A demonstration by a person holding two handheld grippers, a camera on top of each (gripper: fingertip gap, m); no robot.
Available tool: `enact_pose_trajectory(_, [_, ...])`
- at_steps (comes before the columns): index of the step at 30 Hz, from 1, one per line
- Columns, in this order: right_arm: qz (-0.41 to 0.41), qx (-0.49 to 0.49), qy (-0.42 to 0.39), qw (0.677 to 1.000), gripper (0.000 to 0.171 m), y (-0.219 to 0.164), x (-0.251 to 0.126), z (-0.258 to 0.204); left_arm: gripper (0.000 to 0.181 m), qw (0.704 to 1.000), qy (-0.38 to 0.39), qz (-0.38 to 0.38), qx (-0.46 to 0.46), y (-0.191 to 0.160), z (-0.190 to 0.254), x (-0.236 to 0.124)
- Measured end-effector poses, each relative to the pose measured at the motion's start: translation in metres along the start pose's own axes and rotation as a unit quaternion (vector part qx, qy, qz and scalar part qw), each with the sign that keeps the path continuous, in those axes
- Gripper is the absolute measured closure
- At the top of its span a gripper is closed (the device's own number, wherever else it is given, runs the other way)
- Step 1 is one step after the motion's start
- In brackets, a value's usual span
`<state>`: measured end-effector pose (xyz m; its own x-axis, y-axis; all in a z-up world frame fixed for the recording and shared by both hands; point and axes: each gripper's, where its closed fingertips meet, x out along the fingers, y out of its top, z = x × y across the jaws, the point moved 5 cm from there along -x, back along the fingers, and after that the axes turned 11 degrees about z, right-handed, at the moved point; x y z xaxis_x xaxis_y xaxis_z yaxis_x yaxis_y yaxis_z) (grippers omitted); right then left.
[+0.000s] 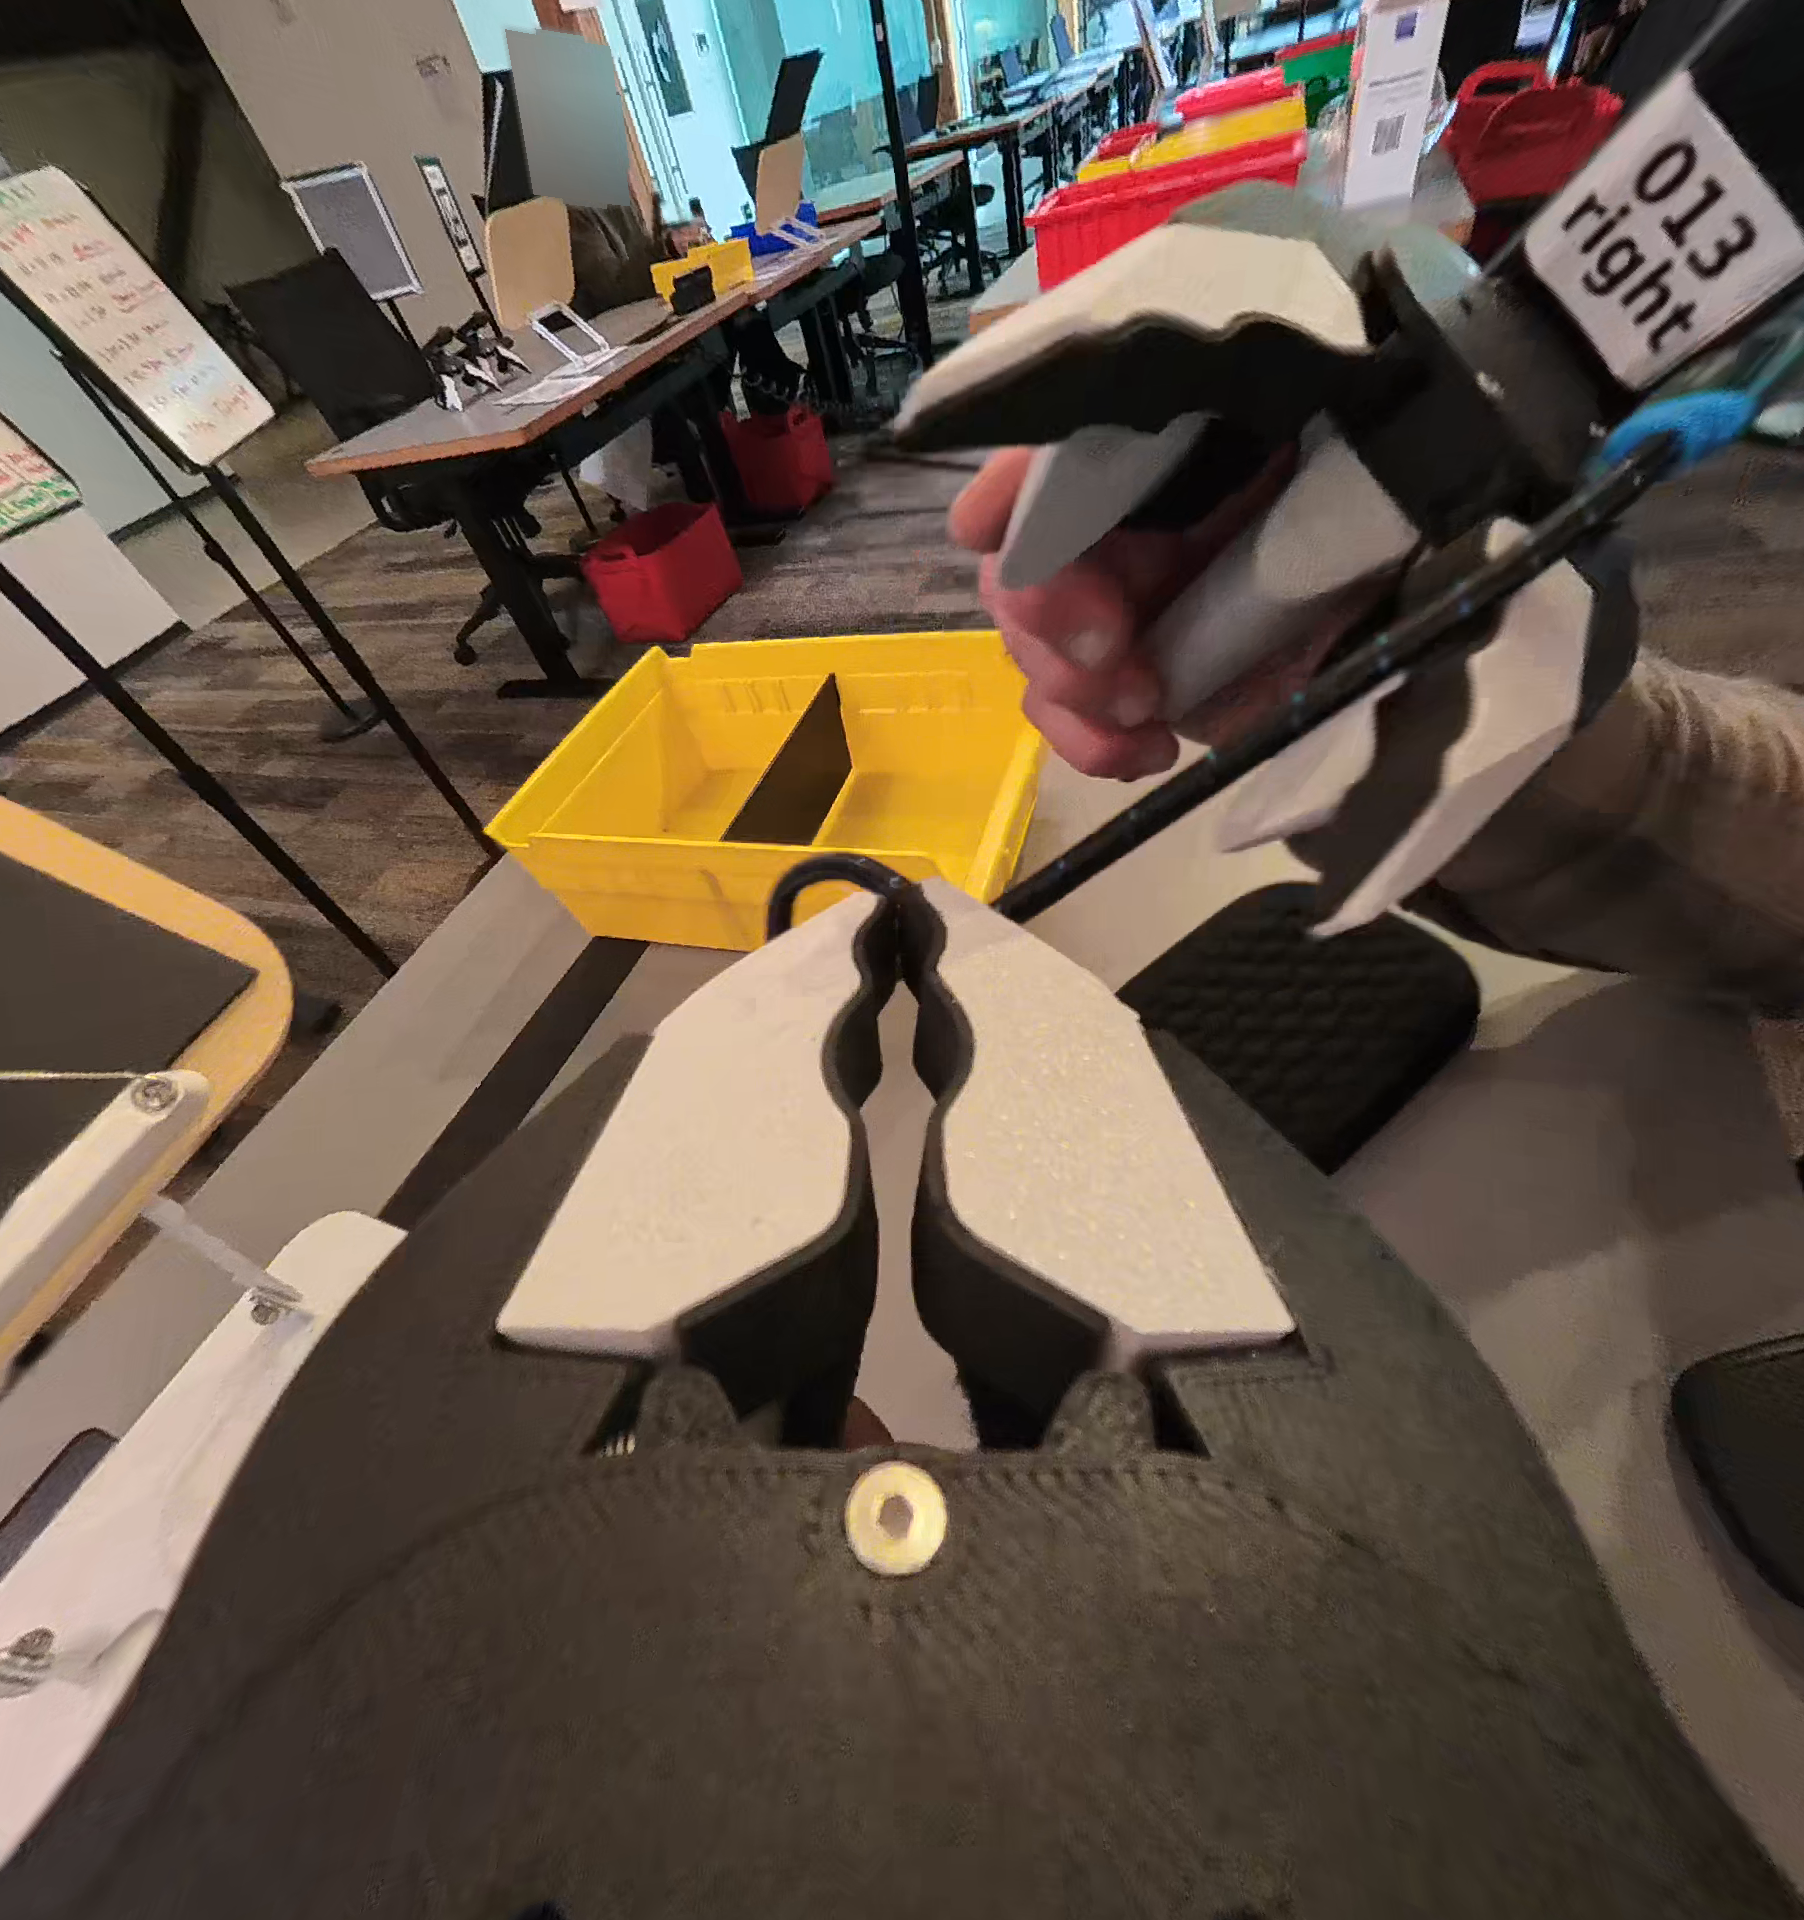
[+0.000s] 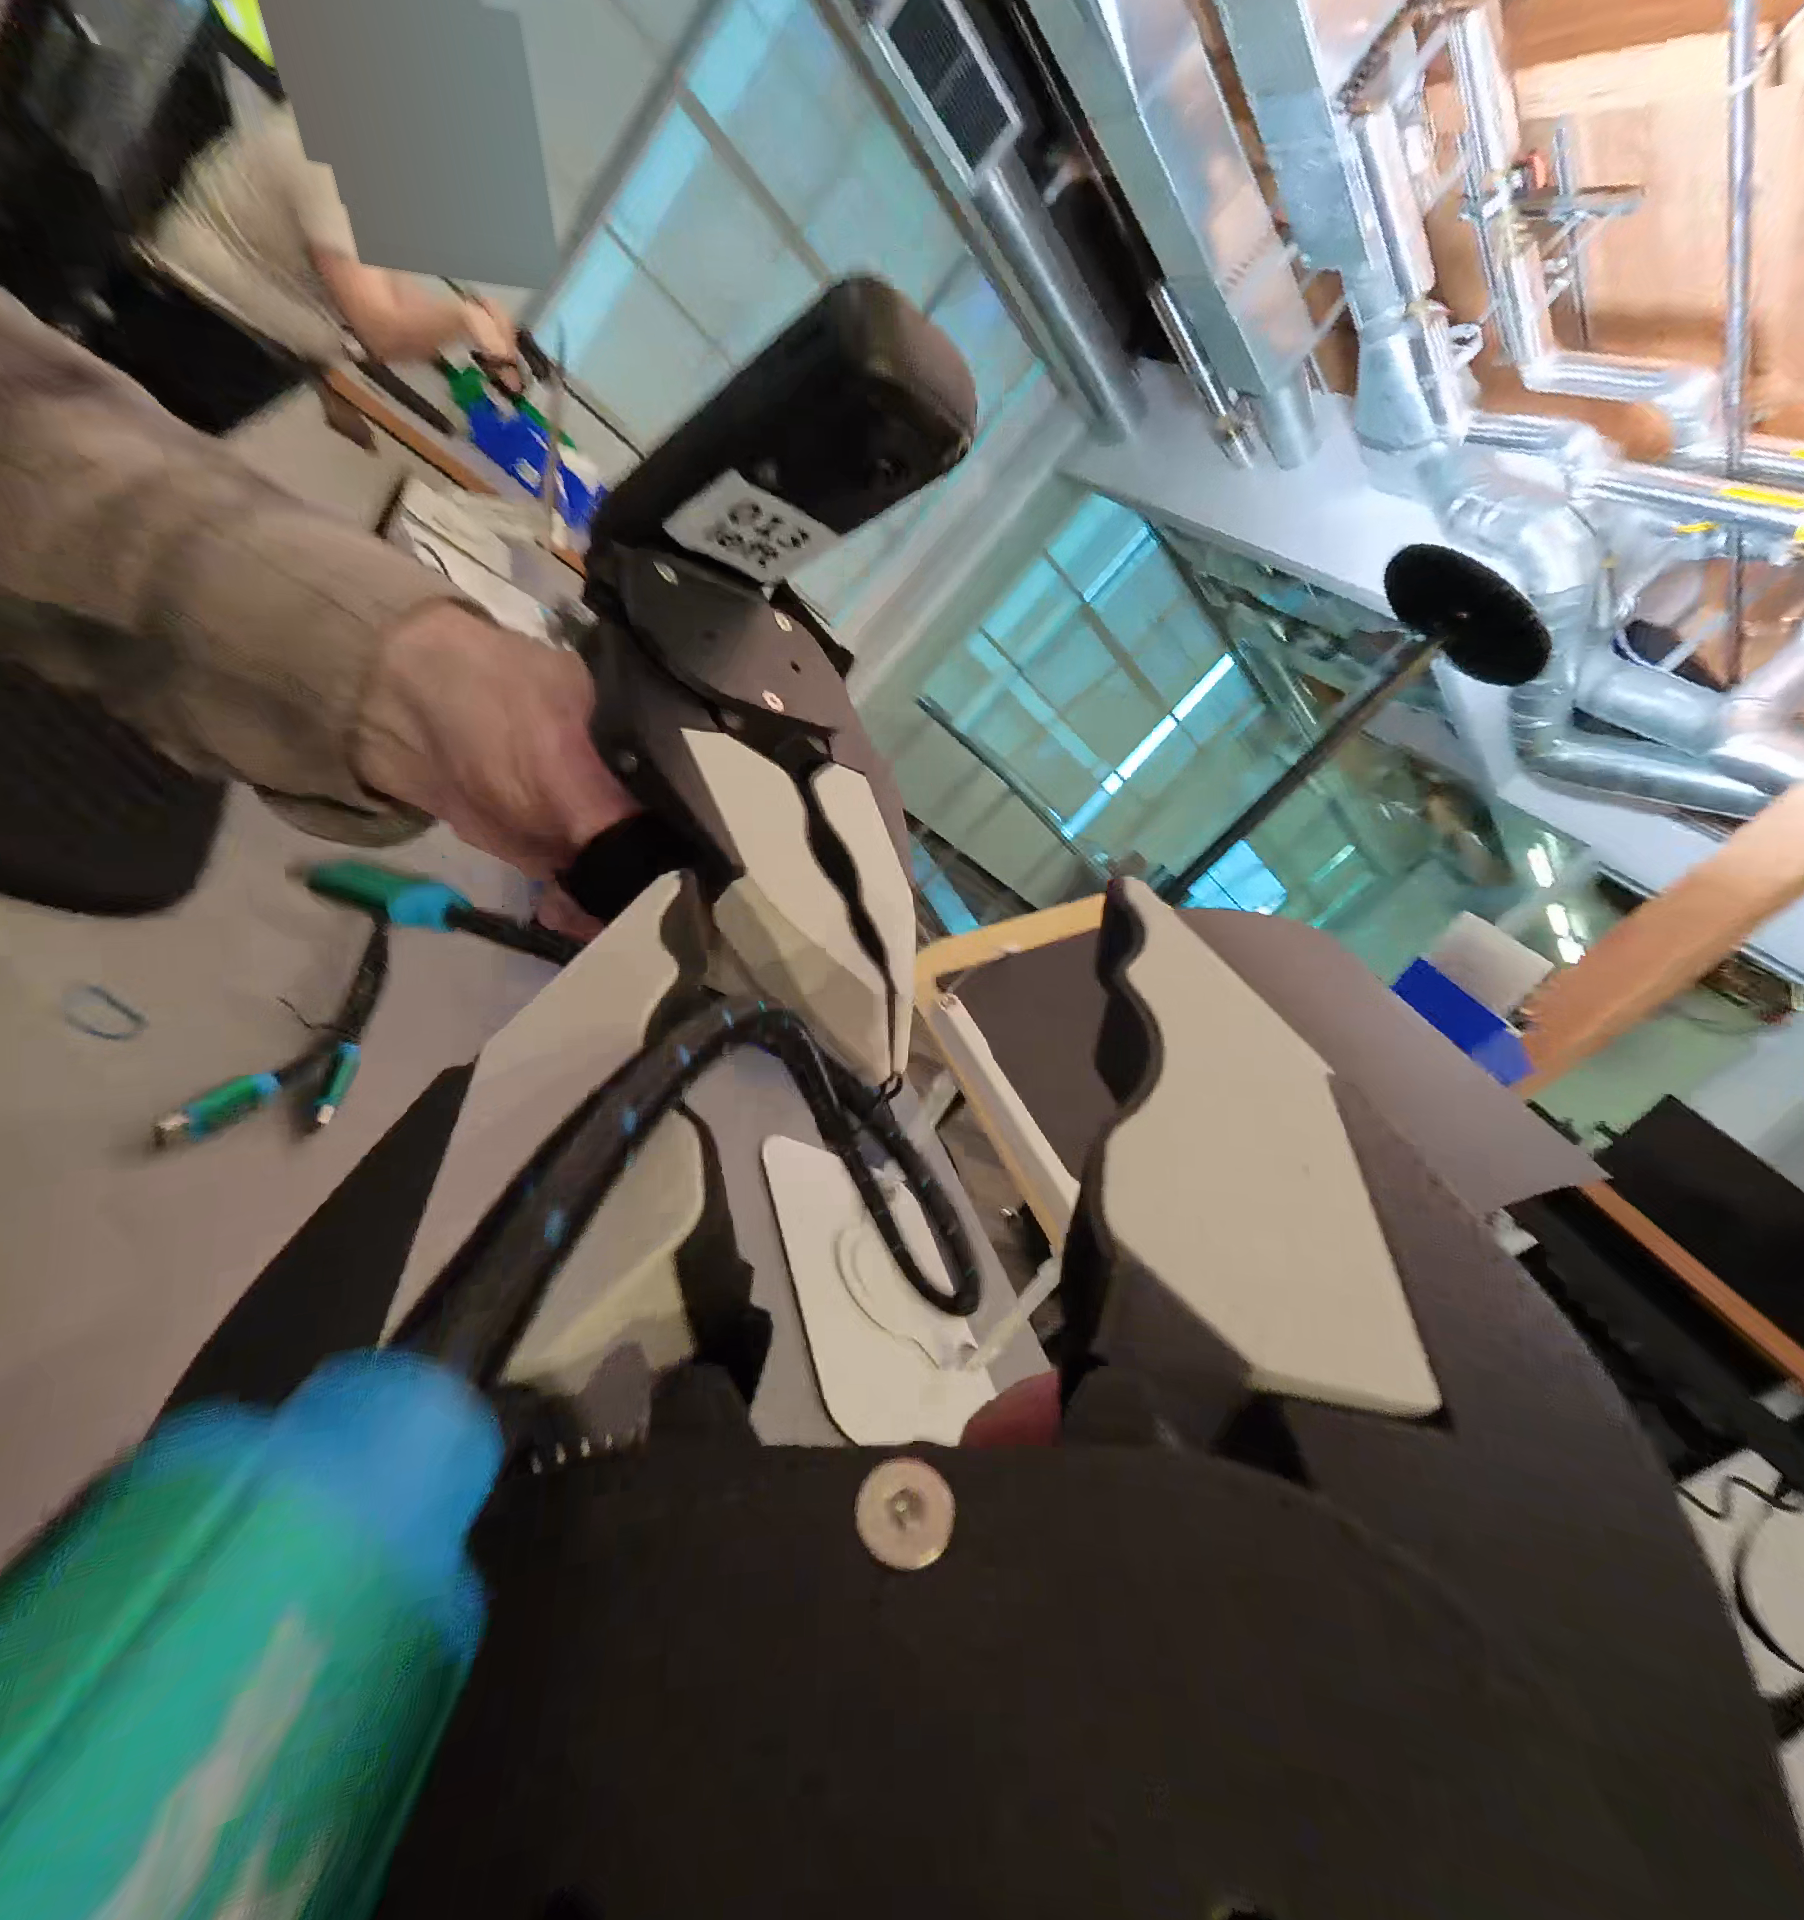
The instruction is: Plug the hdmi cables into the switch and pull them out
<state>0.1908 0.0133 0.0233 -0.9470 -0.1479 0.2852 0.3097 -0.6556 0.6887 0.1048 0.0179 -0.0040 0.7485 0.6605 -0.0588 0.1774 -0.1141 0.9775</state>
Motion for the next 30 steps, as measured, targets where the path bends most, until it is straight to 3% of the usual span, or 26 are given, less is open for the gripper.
enact_pose_trajectory(2, [-0.028,-0.011,0.007,1.000,0.080,-0.004,-0.007,0.001,0.181,1.000,-0.001,0.013,-0.026,0.004,-0.006,-0.004])
enact_pose_trajectory(4, [-0.105,-0.122,0.021,0.987,0.073,-0.019,-0.009,-0.007,0.181,0.999,-0.003,0.019,-0.044,0.007,-0.008,-0.005])
enact_pose_trajectory(6, [-0.168,-0.251,0.025,0.953,0.067,-0.035,-0.003,-0.013,0.181,0.998,-0.010,0.019,-0.052,0.008,-0.005,-0.002])
enact_pose_trajectory(9, [-0.187,-0.399,0.028,0.897,0.068,-0.049,0.011,-0.024,0.181,0.999,-0.019,0.015,-0.045,0.010,0.003,0.004])
enact_pose_trajectory(12, [-0.171,-0.396,0.017,0.902,0.063,-0.046,0.005,-0.018,0.181,0.999,-0.011,0.017,-0.035,0.015,0.000,0.000])
enact_pose_trajectory(15, [-0.129,-0.335,0.006,0.933,0.069,-0.020,-0.006,-0.011,0.181,0.999,-0.005,0.017,-0.034,0.019,-0.007,-0.004])
enact_pose_trajectory(17, [-0.137,-0.343,-0.001,0.929,0.070,-0.011,-0.008,-0.005,0.181,0.999,-0.014,0.017,-0.038,0.020,-0.006,-0.004])
enact_pose_trajectory(20, [-0.175,-0.408,-0.012,0.896,0.082,-0.025,-0.008,0.007,0.181,0.999,-0.039,0.011,-0.029,0.025,0.002,-0.001])
enact_pose_trajectory(22, [-0.170,-0.413,-0.036,0.894,0.101,-0.029,-0.010,0.019,0.181,0.998,-0.063,-0.001,-0.016,0.026,0.010,0.000])
enact_pose_trajectory(26, [-0.160,-0.396,-0.015,0.904,0.122,-0.044,-0.004,0.020,0.181,0.993,-0.121,0.001,0.010,0.033,0.028,-0.001])
enact_pose_trajectory(30, [-0.133,-0.272,0.037,0.952,0.153,-0.057,0.006,-0.003,0.181,0.991,-0.133,0.012,0.005,0.040,0.031,0.001])
